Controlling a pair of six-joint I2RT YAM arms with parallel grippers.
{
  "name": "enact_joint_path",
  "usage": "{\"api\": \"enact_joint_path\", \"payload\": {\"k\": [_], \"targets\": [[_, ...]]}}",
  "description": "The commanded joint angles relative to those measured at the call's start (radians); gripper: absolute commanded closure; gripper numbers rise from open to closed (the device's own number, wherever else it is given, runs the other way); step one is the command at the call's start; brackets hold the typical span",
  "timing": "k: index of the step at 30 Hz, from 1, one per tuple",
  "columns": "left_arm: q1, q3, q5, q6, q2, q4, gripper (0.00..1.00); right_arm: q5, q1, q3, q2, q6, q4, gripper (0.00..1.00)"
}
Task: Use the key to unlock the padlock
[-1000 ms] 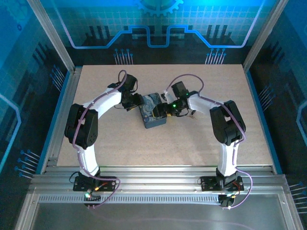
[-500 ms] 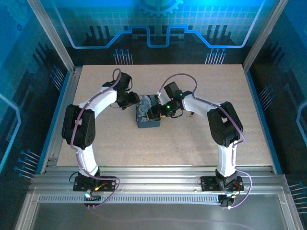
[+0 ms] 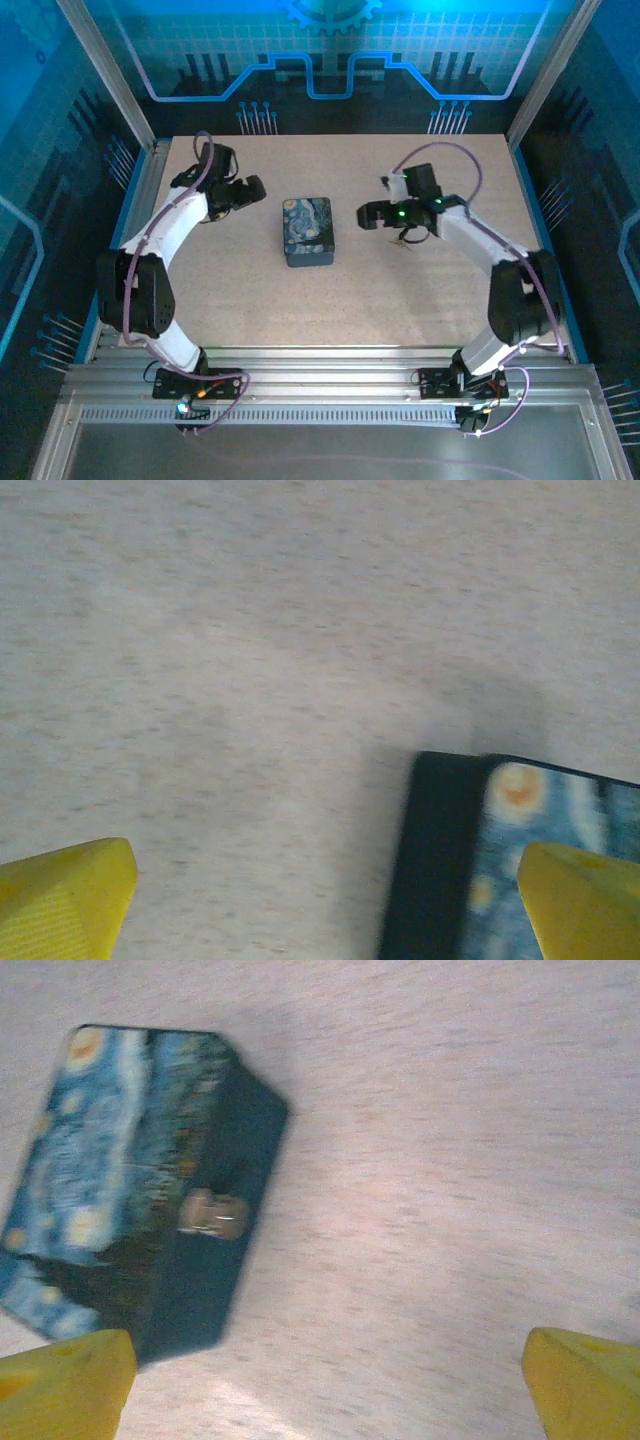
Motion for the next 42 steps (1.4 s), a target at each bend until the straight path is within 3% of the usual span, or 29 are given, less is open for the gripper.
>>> {"api": "enact_joint_path", "payload": {"k": [1,3,5,7,11,12,14,16,20,22,27,42], "targets": [[0.016,-0.152,-0.159,0.212,-0.098,0.173,0.01,0.194,-0.067,-0.118,-0.101,-0.078,0.105,0.00],[0.018,-0.325,-0.242,0.300,-0.167,0.391,0.01,0.271,-0.104,-0.180,-0.154,-0.098,0.154,0.00],[0.022,-0.529,-0.257,0.411,-0.229,0.670,0.01,0.350,-0.132,-0.251,-0.200,-0.124,0.208,0.00],[0.038,-0.644,-0.256,0.437,-0.236,0.848,0.01,0.400,-0.152,-0.315,-0.233,-0.146,0.274,0.00],[0.061,-0.746,-0.205,0.452,-0.168,1.063,0.01,0.425,-0.186,-0.427,-0.263,-0.170,0.421,0.00],[0.066,-0.743,-0.176,0.442,-0.168,1.044,0.01,0.424,-0.191,-0.450,-0.264,-0.174,0.456,0.00],[0.094,-0.750,-0.043,0.427,-0.166,1.086,0.01,0.412,-0.203,-0.502,-0.267,-0.185,0.547,0.00],[0.102,-0.803,0.016,0.421,-0.150,1.223,0.01,0.407,-0.209,-0.551,-0.266,-0.193,0.660,0.00],[0.106,-0.916,0.016,0.420,-0.085,1.490,0.01,0.393,-0.217,-0.638,-0.223,-0.208,0.871,0.00],[0.105,-0.918,0.022,0.419,-0.094,1.461,0.01,0.354,-0.223,-0.614,-0.185,-0.206,0.864,0.00],[0.105,-0.909,0.041,0.430,-0.087,1.460,0.01,0.316,-0.192,-0.688,-0.057,-0.245,1.135,0.00],[0.101,-0.904,0.043,0.436,-0.086,1.453,0.01,0.288,-0.206,-0.672,-0.062,-0.235,1.089,0.00]]}}
